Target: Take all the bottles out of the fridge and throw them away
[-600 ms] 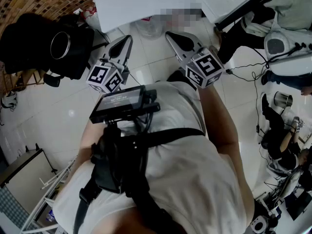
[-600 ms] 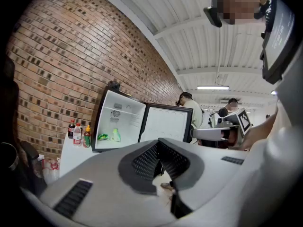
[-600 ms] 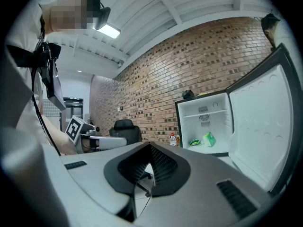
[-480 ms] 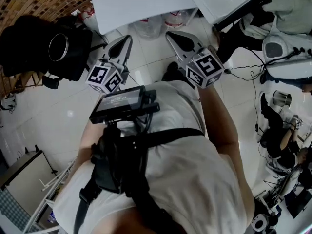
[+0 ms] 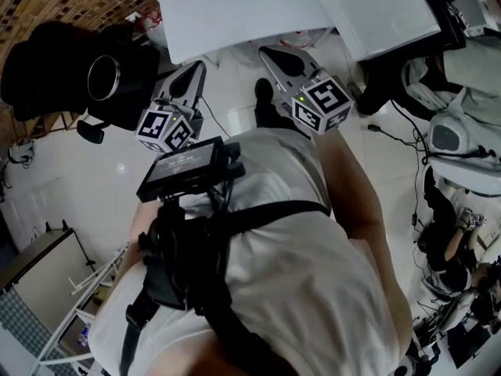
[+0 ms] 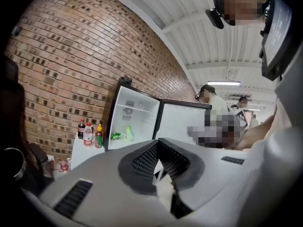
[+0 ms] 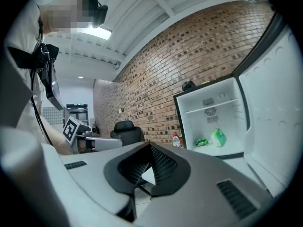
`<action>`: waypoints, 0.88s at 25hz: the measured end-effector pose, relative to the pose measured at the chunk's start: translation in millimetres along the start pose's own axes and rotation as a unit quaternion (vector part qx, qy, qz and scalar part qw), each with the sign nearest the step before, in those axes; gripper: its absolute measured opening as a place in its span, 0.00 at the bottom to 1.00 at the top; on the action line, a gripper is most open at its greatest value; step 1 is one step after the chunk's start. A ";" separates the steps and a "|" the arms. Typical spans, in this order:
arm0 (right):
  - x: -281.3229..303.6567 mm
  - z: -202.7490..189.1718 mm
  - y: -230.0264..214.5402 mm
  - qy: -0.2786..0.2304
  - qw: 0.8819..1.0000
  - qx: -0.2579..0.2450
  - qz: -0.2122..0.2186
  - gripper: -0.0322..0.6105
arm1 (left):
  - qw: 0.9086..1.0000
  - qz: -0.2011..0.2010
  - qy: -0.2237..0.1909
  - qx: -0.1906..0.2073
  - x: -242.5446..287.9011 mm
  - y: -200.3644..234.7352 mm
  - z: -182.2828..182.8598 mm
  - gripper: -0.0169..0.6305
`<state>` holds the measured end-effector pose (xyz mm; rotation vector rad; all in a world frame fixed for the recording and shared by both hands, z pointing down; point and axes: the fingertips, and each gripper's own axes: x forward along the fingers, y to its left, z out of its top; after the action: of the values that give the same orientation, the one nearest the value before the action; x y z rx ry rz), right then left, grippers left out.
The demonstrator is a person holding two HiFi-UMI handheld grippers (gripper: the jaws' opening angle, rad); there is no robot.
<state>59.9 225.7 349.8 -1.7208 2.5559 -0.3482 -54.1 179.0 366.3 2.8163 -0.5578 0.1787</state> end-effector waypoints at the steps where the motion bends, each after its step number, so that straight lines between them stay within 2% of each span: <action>1: 10.8 1.0 -4.8 0.001 1.000 0.001 0.006 0.06 | 1.000 0.005 0.002 0.003 4.1 9.1 4.5 0.05; 9: 76.5 12.2 -68.4 0.003 0.999 0.015 0.038 0.06 | 0.999 0.035 0.008 0.014 54.8 64.4 37.2 0.05; 17: 130.6 24.8 -143.1 -0.005 0.999 0.030 0.042 0.06 | 0.999 0.026 0.025 0.039 129.5 106.0 66.6 0.05; 22: 142.0 28.4 -188.8 0.002 0.999 0.034 0.040 0.06 | 0.999 0.021 0.024 0.041 174.5 114.6 71.2 0.05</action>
<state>181.6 22.7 374.3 -1.5913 2.5743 -0.4308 66.5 -5.3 354.5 2.8713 -0.6114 0.2829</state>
